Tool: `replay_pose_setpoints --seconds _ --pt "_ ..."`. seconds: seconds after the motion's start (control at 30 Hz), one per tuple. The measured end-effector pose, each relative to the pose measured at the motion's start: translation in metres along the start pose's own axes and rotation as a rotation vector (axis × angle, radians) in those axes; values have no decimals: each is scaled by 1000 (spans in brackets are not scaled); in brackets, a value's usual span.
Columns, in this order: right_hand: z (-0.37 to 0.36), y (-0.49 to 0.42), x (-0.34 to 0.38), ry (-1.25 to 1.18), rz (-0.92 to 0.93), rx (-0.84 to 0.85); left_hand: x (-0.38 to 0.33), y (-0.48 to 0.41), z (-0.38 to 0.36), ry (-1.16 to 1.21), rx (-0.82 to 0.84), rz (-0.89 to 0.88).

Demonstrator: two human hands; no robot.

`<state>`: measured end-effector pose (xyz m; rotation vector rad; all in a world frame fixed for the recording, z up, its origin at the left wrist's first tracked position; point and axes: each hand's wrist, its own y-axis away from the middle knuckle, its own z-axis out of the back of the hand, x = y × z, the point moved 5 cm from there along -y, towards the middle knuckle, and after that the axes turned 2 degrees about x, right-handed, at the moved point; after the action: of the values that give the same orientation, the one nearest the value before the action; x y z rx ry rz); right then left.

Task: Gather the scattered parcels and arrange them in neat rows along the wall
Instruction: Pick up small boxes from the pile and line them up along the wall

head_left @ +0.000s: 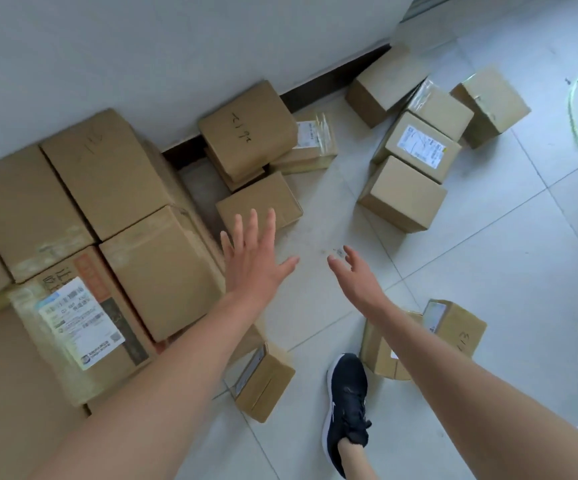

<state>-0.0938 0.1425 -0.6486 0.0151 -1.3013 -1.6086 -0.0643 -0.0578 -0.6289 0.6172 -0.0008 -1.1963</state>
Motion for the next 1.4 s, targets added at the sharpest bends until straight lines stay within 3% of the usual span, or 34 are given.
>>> replay_pose_setpoints --seconds 0.1,0.33,0.4,0.5,0.6,0.7,0.77,0.93,1.17,1.3,1.4 --pt "40 -32 -42 198 22 -42 -6 -30 -29 -133 12 -28" --pt "144 -174 -88 660 137 -165 4 -118 -98 -205 82 147" --pt "162 -216 -90 777 112 -198 19 -141 -111 -249 110 225" --pt "167 -254 -98 880 -6 -102 36 -161 -129 -187 190 367" --pt "138 -251 -101 805 30 -81 14 -159 -149 -146 211 404" --pt "105 -222 -80 672 282 -273 -39 -148 -158 -109 54 262" --pt "92 -214 -74 688 310 -321 -57 -146 -158 -128 14 221" --pt "69 -225 -93 735 35 -151 -58 -147 -181 15 246 310" --pt "95 -247 -90 431 -200 -472 -31 -145 -197 61 46 495" --pt "95 -270 -81 308 -418 -438 -19 -146 -207 21 49 448" --pt "91 -278 -76 250 -461 -434 -15 -146 -209 22 19 450"
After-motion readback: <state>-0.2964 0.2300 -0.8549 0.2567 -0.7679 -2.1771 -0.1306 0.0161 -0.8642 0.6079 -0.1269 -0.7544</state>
